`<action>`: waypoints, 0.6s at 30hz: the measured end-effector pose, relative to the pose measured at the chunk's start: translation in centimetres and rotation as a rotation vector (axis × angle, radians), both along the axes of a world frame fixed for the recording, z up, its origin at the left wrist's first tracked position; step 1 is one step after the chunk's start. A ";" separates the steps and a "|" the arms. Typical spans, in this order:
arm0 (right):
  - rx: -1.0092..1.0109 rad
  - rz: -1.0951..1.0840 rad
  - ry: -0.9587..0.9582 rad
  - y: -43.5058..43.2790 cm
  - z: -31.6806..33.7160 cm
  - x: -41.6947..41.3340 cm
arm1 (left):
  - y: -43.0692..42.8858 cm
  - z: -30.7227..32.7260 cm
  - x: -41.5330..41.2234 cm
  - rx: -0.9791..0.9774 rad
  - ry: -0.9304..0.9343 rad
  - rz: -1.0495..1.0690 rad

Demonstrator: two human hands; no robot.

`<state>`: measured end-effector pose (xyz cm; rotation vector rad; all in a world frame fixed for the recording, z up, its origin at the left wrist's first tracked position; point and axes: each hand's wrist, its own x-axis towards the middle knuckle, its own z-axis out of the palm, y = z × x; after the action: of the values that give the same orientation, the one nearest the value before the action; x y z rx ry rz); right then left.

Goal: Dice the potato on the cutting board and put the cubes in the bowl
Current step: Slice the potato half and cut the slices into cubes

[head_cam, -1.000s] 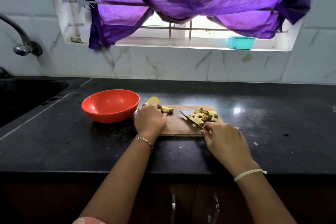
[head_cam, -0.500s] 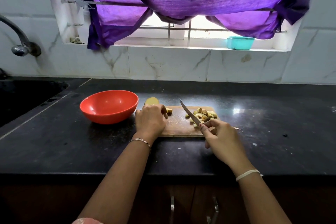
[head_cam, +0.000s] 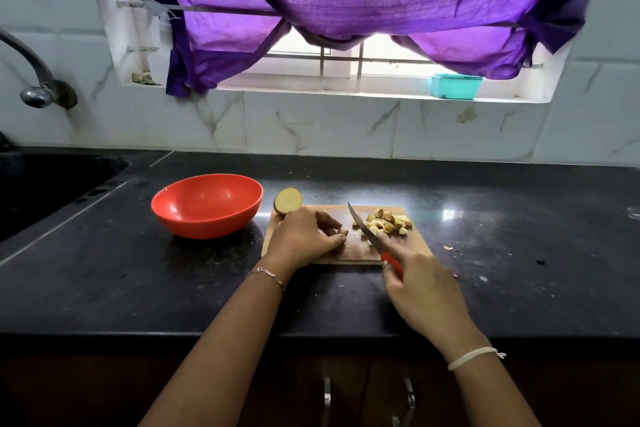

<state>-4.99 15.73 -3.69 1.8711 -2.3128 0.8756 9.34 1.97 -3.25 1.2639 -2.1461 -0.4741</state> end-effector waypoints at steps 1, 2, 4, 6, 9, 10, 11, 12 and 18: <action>-0.006 0.001 0.013 0.1 0.0 0.1 | 0.1 0.1 0.0 -0.001 0.002 -0.006; -0.007 0.004 0.023 0.3 0.1 0.3 | 0.2 0.1 0.0 -0.003 0.001 -0.011; -0.005 0.010 0.051 0.5 0.2 0.7 | 0.4 0.3 -0.1 0.010 0.006 -0.023; 0.004 0.003 0.106 0.7 0.2 0.9 | 0.3 0.2 -0.2 0.032 0.036 -0.044; 0.038 -0.024 0.146 1.1 0.2 1.3 | 0.2 0.1 -0.4 0.041 0.052 -0.053; 0.039 -0.034 0.165 1.2 0.2 1.5 | 0.2 0.1 -0.4 0.034 0.045 -0.047; 0.036 -0.042 0.182 1.3 0.1 1.7 | 0.2 0.1 -0.5 0.028 0.037 -0.042; 0.030 -0.047 0.190 1.3 -0.1 1.8 | 0.2 0.1 -0.5 0.022 0.032 -0.041; 0.012 -0.048 0.216 1.2 -0.5 2.2 | 0.0 -0.1 -0.6 0.029 0.042 -0.057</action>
<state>-2.80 16.96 -4.18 1.8061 -2.2275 0.6217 8.79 2.01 -3.35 1.2000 -2.1515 -0.5525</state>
